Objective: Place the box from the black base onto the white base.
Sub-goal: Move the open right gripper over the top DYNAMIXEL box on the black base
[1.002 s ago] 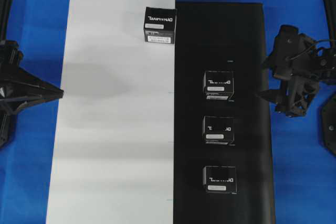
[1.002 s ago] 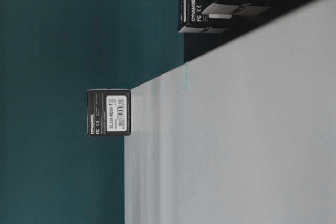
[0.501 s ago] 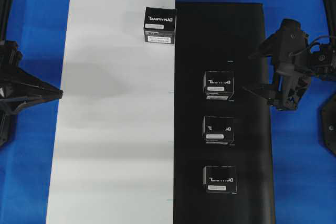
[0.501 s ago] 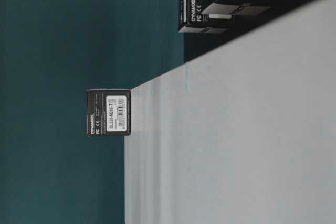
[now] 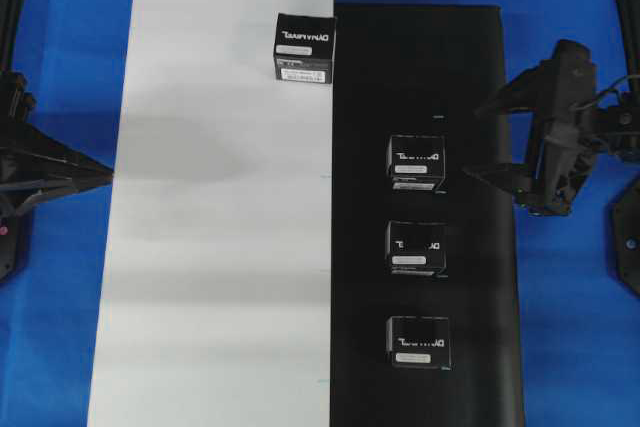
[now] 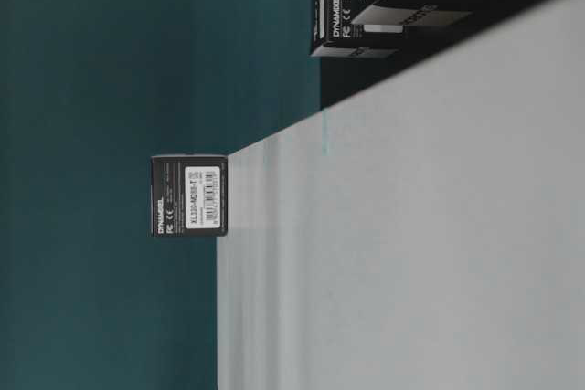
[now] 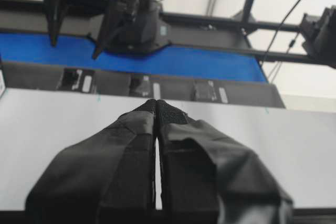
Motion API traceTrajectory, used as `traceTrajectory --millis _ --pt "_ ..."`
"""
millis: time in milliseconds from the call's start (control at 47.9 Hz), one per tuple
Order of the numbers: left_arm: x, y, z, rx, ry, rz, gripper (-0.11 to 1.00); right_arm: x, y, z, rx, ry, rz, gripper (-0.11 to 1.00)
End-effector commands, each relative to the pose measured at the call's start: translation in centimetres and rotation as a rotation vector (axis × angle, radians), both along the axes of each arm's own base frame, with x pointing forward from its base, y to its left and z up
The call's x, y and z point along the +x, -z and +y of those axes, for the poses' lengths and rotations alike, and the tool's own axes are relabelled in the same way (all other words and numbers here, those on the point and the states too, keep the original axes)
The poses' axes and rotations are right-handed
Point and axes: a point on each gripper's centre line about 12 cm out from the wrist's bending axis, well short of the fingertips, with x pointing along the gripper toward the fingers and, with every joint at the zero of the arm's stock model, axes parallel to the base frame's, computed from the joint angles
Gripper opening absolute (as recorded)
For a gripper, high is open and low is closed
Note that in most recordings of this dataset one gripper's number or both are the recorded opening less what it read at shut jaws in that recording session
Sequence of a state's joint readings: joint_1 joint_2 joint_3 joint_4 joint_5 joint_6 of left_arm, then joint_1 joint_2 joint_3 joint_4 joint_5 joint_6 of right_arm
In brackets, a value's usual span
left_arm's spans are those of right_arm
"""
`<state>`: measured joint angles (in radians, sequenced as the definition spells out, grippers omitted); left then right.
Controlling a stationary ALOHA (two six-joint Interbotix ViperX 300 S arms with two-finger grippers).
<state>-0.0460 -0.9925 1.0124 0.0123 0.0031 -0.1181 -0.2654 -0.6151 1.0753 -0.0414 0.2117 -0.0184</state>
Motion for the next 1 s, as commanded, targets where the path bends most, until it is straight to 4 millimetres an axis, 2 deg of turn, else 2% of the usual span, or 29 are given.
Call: traceTrajectory --millis 0,167,292,397,647,981 --pt "0.1 -1.0 0.0 -0.01 -0.002 -0.023 0.01 -0.2 -0.2 0.1 0.032 0.024 -0.028 1.0" --pt "0.1 -0.8 0.3 -0.042 -0.015 -0.005 0.01 -0.3 0.5 0.2 0.08 0.054 0.016 1.0" --pt "0.0 -0.8 0.3 -0.046 -0.015 -0.001 0.01 0.2 0.1 0.2 0.065 0.042 -0.051 0.99" --pt "-0.1 -1.0 0.3 -0.046 -0.015 -0.007 0.01 0.2 0.6 0.2 0.064 0.043 -0.067 0.98" --pt "-0.1 -0.9 0.3 -0.081 -0.016 -0.001 0.01 0.9 1.9 1.0 0.126 0.041 0.02 0.98" --pt "-0.6 -0.8 0.6 -0.099 -0.034 0.028 0.01 2.0 1.7 1.2 0.109 0.012 -0.025 0.98"
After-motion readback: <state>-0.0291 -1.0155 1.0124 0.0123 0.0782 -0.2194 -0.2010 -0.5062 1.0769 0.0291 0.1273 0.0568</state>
